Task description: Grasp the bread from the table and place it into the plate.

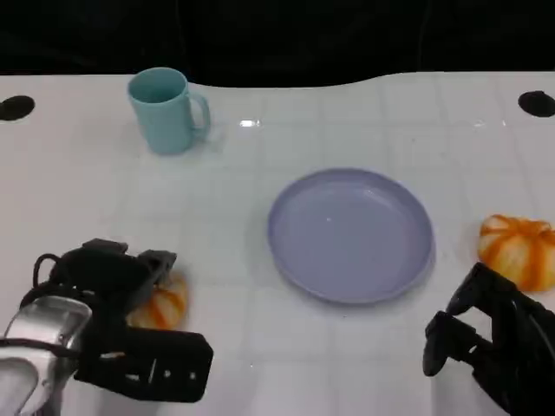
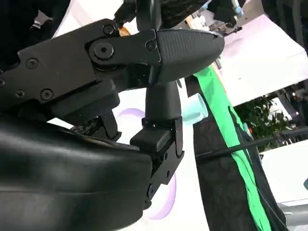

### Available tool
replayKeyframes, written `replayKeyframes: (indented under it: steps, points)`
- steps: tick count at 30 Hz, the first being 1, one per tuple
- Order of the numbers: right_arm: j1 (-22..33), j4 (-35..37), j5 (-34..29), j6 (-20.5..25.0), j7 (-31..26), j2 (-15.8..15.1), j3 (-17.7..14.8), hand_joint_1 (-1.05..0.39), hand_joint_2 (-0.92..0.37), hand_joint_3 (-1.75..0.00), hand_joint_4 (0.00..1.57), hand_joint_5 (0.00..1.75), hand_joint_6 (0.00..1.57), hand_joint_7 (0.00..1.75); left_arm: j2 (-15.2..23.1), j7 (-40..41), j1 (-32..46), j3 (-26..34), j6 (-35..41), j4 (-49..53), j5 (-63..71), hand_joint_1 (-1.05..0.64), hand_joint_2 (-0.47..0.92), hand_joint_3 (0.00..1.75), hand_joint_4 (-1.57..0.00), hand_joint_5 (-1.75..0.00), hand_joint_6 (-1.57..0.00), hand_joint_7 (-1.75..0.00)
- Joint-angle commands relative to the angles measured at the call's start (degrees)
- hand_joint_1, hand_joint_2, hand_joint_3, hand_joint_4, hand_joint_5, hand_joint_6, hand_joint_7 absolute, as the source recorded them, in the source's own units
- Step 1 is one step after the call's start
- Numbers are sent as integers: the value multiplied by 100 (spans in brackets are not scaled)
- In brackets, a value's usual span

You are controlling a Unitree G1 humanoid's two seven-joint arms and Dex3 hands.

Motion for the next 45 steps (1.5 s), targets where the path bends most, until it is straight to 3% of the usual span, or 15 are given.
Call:
replayKeyframes:
  steps: [1, 6, 10, 11, 13, 16, 17, 18, 19, 20, 22, 27, 29, 32, 45]
  points:
    - [34, -49, 41, -5, -1, -65, -66, -60, -92, -39, 75, 175, 62, 159, -59, 312, -426, -247, -88, 890, -72, -52, 87, 0, -15, -11, -18, -2]
    - [40, -38, 12, -39, -13, -54, -66, -60, -92, -38, 75, 175, 62, 159, -85, 638, -653, -404, -379, 1503, -307, -49, 88, 0, -21, -13, -23, -3]
    - [41, -56, 50, -5, -2, -66, -77, -60, -92, -38, 75, 175, 61, 159, -195, 974, -744, -332, -580, 1952, -682, -38, 92, 4, -35, -20, -34, -6]
    - [39, -45, 68, -8, 12, -64, -85, -60, -92, -39, 74, 175, 60, 159, -227, 1240, -752, -304, -681, 2095, -770, -34, 92, 6, -45, -31, -43, -8]
    - [40, -43, 87, 7, 6, -63, -94, -60, -92, -38, 74, 175, 60, 160, -287, 1694, -778, -260, -845, 2349, -920, -27, 92, 10, -49, -95, -65, -6]
    - [45, -48, 95, 27, 2, -86, -96, -60, -92, -38, 74, 175, 60, 160, -314, 2199, -889, -227, -1223, 2711, -1140, -27, 92, 23, -66, -137, -96, -19]
    - [46, -50, 85, 25, -1, -93, -93, -60, -92, -38, 74, 175, 60, 159, -318, 2540, -907, -242, -1357, 2808, -1137, -29, 92, 23, -74, -155, -101, -47]
    - [47, -55, 79, 28, -9, -95, -91, -60, -92, -38, 74, 175, 60, 159, -330, 2849, -917, -246, -1489, 2894, -1146, -29, 92, 22, -80, -165, -84, -103]
    - [47, -58, 78, 29, -12, -96, -90, -59, -92, -38, 74, 175, 60, 159, -347, 3180, -923, -230, -1664, 2985, -1177, -28, 92, 24, -84, -169, -73, -138]
    - [45, -57, 80, 28, -14, -94, -88, -60, -92, -38, 74, 175, 60, 160, -364, 3467, -932, -210, -1836, 3074, -1218, -25, 92, 31, -87, -173, -69, -160]
    - [42, -55, 82, 29, -16, -91, -88, -60, -92, -37, 74, 175, 60, 160, -380, 3771, -973, -212, -2047, 3238, -1267, -23, 92, 38, -90, -174, -66, -172]
    - [31, -37, 70, 18, -10, -94, -90, -60, -92, -37, 74, 175, 61, 159, -378, 4339, -1008, -180, -2457, 3393, -1404, -21, 83, 61, -91, -175, -64, -175]
    - [17, -17, 86, 14, 4, -92, -99, -60, -92, -37, 74, 175, 61, 159, -396, 4480, -1009, -138, -2577, 3404, -1481, -20, 71, 85, -89, -175, -65, -175]
    - [2, 31, 41, -55, 20, -95, -103, -59, -92, -37, 75, 175, 61, 159, -420, 4541, -1021, -78, -2752, 3403, -1623, -20, 66, 98, -87, -175, -66, -175]
    - [-54, 165, 114, 24, 54, -95, -170, -60, -92, -37, 75, 175, 59, 162, -517, 3571, -852, 384, -2441, 2189, -2427, -20, 56, 110, -86, -175, -67, -175]
